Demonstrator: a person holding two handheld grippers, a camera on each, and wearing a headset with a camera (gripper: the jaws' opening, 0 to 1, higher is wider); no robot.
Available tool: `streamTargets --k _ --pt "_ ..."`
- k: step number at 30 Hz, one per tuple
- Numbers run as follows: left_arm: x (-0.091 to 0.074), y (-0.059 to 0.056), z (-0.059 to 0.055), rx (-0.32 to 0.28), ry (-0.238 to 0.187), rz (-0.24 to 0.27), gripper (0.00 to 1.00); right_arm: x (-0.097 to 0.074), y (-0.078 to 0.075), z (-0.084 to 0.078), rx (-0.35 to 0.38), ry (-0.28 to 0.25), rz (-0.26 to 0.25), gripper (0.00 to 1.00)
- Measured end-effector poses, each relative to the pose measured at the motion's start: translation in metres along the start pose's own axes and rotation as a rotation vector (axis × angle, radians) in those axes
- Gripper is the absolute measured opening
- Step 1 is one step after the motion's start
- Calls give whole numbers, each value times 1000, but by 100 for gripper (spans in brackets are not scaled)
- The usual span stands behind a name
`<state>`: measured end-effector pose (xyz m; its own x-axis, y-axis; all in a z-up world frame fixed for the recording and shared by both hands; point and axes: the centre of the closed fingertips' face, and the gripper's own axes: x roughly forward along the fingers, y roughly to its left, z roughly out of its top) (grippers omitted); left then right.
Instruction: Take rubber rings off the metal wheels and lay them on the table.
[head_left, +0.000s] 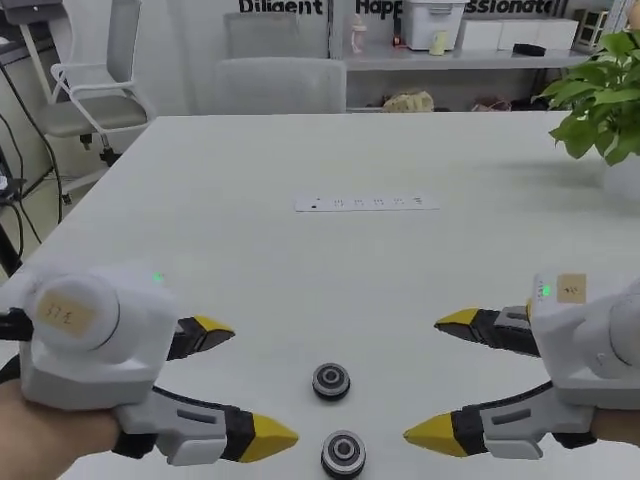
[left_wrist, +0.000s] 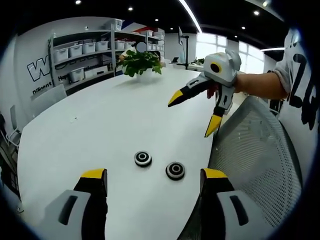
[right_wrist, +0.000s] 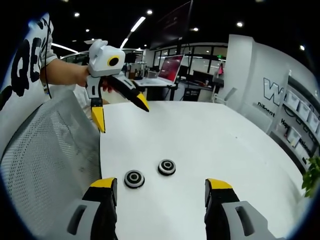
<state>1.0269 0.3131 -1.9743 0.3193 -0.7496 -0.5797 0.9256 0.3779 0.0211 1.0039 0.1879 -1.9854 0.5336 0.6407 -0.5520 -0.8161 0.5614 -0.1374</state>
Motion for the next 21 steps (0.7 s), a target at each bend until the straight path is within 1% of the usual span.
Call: streamTargets --k 6,9,13,16,18,21 --pt "9 -1 -2 16 14 -20 70 9 3 -4 -20 12 36 68" --pt "14 -3 -3 19 21 -32 69 13 5 -4 -38 13 54 64" --pt "21 -6 -1 26 20 -52 64 19 7 -7 -48 19 77 62" --pt "26 -9 -1 35 22 -66 64 23 9 -7 -66 13 98 57" --pt "29 -11 -1 45 22 -76 62 26 9 -8 -68 17 109 57" --pt "33 -14 0 45 22 -93 58 30 11 -10 -72 28 126 57"
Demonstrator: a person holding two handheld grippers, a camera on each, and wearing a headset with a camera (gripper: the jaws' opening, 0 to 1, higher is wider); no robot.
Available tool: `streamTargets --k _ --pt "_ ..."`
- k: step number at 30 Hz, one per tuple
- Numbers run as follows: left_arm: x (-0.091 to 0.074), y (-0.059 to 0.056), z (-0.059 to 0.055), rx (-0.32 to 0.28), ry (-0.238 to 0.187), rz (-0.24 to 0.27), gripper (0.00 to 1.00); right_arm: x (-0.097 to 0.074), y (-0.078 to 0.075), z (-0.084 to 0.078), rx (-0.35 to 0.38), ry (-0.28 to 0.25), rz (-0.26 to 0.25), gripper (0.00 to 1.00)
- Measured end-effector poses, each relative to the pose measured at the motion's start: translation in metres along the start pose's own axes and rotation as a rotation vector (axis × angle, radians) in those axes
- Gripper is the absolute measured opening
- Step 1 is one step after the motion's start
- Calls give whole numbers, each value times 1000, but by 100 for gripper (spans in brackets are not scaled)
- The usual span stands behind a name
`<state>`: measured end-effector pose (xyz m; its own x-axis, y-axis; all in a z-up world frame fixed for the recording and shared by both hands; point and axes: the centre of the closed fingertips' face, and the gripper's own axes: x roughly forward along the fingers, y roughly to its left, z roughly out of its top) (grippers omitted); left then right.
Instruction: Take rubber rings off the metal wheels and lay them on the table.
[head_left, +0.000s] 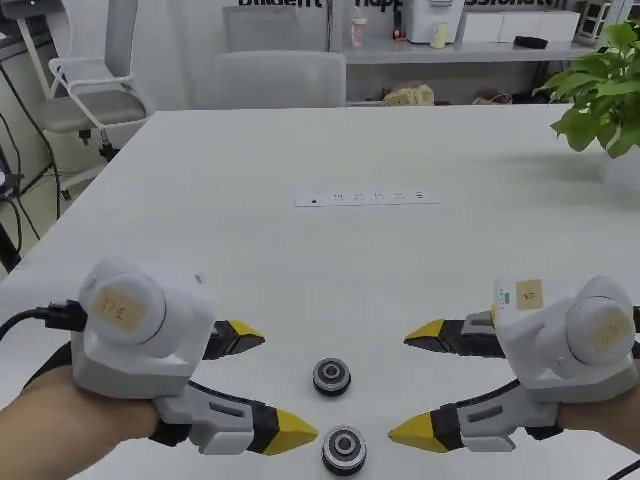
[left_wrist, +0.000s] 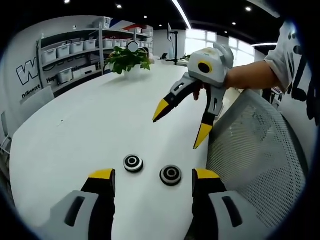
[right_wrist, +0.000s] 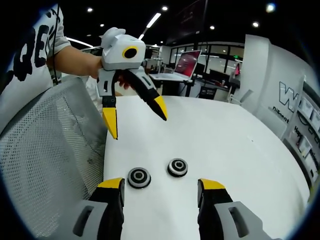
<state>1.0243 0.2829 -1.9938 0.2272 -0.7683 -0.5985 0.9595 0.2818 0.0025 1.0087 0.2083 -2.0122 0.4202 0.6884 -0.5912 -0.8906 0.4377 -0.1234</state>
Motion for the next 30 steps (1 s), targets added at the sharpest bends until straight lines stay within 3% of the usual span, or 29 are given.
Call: streamTargets --k 19,30 --pt "33 -17 -8 26 55 -107 44 25 17 -16 -6 44 128 47" --pt "50 -29 -17 50 97 -158 32 33 23 -20 17 50 164 45"
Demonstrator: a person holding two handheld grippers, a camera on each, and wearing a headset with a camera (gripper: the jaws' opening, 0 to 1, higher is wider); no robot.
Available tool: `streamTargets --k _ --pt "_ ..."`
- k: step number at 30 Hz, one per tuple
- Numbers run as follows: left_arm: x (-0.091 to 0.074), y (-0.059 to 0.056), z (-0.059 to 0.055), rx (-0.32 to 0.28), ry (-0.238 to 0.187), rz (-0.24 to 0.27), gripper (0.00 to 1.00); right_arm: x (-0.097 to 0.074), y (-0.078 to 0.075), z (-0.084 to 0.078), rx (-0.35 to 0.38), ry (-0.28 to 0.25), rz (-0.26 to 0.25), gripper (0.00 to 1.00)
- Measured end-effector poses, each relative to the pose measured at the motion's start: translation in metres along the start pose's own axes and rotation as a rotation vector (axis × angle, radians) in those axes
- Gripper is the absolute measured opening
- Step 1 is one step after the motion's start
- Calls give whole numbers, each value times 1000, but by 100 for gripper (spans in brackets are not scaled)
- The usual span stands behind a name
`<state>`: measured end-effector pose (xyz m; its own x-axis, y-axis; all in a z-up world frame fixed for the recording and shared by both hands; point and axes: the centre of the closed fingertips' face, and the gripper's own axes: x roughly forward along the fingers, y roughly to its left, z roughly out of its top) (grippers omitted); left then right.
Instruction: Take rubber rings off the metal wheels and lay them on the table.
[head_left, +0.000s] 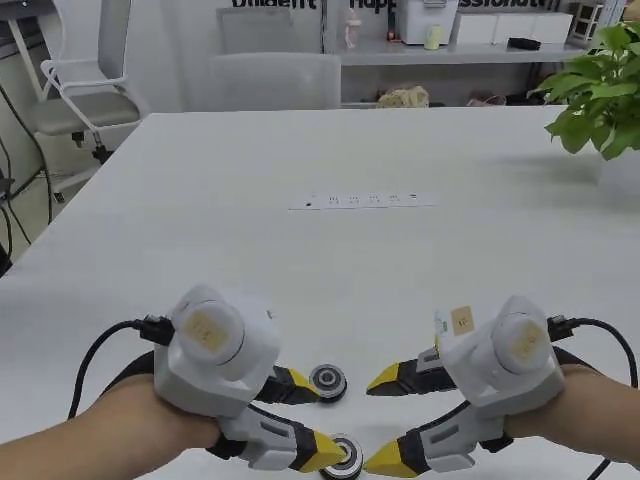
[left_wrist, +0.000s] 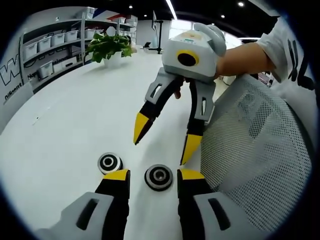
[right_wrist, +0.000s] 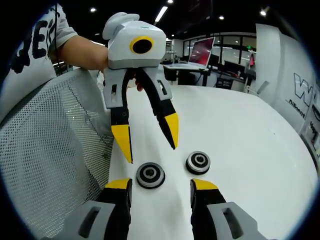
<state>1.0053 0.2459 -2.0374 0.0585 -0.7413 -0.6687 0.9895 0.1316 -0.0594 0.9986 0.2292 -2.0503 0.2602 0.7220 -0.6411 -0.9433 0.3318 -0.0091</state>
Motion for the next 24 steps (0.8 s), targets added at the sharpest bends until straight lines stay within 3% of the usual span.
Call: streamTargets --k 7,14,24 --pt "13 -10 -5 33 30 -39 27 4 9 -4 -17 16 25 45" --pt "21 -15 -12 45 51 -51 18 5 9 -9 -17 25 30 45" --pt "25 -8 -17 87 60 -17 8 7 8 -13 1 26 27 45"
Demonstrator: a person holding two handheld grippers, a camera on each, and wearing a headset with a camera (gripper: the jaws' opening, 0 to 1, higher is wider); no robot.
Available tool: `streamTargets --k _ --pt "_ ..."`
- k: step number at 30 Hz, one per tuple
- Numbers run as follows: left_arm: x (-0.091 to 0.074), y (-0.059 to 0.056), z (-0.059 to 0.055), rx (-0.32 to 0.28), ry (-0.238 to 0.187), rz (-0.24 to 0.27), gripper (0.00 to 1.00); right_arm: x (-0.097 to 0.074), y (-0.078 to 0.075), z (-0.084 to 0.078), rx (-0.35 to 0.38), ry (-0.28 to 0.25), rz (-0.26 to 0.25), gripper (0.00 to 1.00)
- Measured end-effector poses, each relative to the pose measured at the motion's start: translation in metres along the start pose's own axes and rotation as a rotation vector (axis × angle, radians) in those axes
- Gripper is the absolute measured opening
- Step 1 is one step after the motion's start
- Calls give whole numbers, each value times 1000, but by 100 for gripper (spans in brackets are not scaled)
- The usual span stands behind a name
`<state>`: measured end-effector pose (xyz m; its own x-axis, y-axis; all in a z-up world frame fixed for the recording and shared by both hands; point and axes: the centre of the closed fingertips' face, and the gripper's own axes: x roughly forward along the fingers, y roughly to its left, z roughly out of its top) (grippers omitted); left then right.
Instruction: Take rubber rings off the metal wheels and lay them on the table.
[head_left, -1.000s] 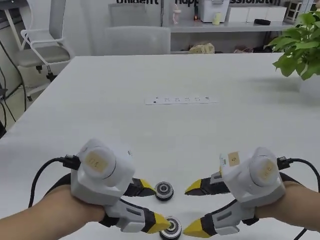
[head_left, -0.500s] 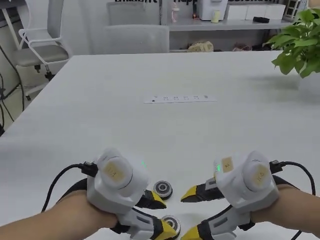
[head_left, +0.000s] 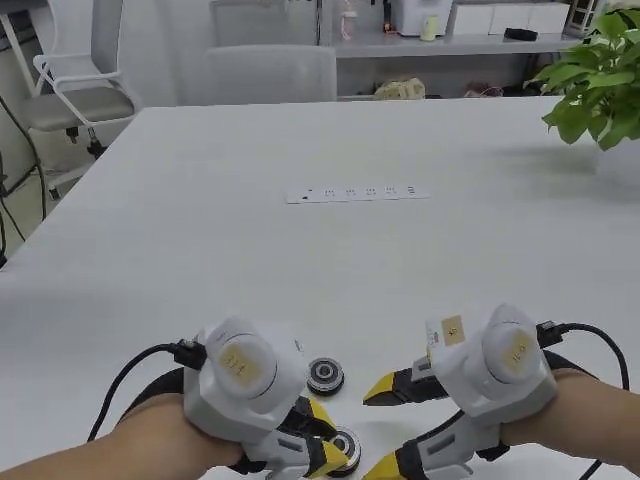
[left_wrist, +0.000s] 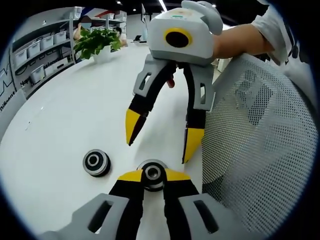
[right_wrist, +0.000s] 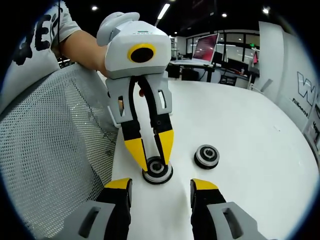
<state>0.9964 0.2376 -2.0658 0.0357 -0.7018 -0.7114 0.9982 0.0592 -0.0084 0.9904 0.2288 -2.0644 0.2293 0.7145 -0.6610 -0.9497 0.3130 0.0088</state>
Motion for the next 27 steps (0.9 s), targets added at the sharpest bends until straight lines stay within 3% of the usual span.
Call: streamTargets --k 3,9,18,27 --pt "0 -1 0 33 0 8 8 0 -1 0 6 -2 -3 44" --pt "0 -1 0 44 -14 13 8 2 -1 6 6 -6 2 44" --pt "-1 -2 0 46 -25 24 7 11 9 5 -24 41 51 41" --pt "-1 -3 0 48 -27 31 7 18 11 9 -38 71 55 40"
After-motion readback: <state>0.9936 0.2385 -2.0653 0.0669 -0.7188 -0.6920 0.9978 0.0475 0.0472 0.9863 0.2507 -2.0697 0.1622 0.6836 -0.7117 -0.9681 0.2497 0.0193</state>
